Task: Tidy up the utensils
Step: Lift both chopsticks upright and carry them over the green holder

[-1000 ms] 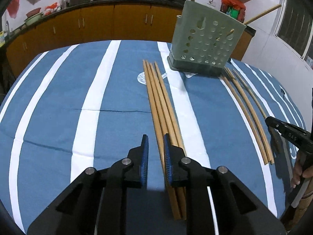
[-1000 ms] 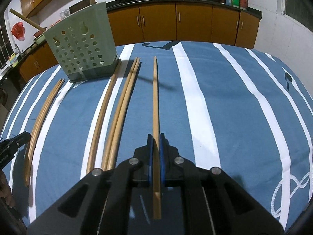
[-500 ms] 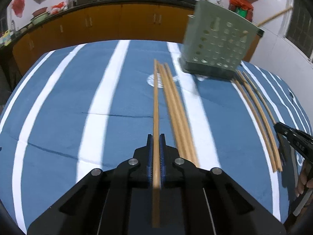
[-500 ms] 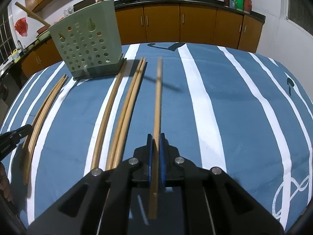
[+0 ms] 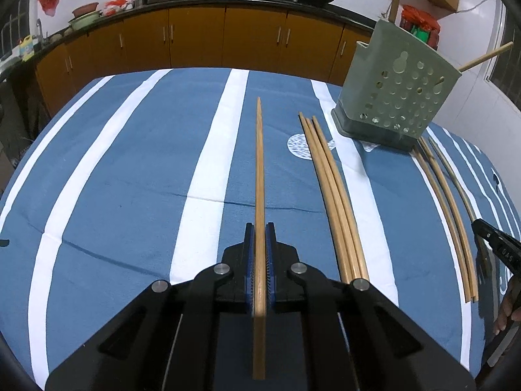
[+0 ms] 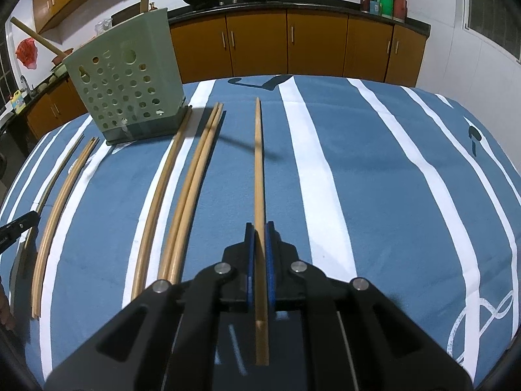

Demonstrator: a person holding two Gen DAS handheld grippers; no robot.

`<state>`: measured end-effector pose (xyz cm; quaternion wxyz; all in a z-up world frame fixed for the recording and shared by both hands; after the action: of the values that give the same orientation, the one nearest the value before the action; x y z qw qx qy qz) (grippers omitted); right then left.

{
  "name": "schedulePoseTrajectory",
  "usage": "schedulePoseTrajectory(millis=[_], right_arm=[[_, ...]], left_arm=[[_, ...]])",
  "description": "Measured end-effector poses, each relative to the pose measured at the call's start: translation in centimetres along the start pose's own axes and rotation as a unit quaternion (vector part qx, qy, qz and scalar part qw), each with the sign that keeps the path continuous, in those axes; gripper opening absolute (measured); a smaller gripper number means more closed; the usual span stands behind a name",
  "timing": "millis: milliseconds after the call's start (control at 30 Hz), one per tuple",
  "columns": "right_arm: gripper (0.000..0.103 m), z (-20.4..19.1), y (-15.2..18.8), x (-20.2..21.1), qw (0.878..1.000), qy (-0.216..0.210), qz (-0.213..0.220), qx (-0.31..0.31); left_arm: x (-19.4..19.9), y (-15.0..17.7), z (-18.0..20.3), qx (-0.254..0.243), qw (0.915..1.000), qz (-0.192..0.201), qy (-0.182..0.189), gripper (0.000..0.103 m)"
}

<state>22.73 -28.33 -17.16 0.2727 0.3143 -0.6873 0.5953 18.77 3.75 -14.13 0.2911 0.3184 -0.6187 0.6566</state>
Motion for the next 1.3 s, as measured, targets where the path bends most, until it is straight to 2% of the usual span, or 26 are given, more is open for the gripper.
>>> schedulePoseTrajectory(millis=[567, 933, 1067, 1300], right_arm=[[0.009, 0.0, 0.0, 0.0, 1.000, -0.001, 0.001, -0.002], [0.008, 0.0, -0.1, 0.2, 1.000, -0.003, 0.001, -0.006], [0.008, 0.3, -1.6, 2.1, 0.999, -0.002, 0.034, -0.008], [0.008, 0.4, -5.7, 6.8, 0.994, -0.008, 0.108, -0.012]], left_arm=[[0.0, -0.1, 0.1, 0.000, 1.0000, -0.001, 0.000, 0.008], [0.3, 0.3, 0.1, -0.025, 0.9996, -0.002, -0.012, 0.007], [1.5, -1.0, 0.0, -0.026, 0.9995, 0.016, -0.010, 0.007], [6.1, -5.4, -0.1, -0.013, 0.9959, 0.089, 0.003, 0.007]])
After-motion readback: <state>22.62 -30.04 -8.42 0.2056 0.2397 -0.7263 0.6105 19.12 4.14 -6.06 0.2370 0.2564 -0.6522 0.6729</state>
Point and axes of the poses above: each gripper's, at about its wrist camera, not at the fingertips, and x roughly against the way its jaws point, z to its right, y to its underside, the point moved 8 cm from there along -x, roughly the way its jaws point, and after that the axes turned 6 degrees about -y, right-handed, at the moved point
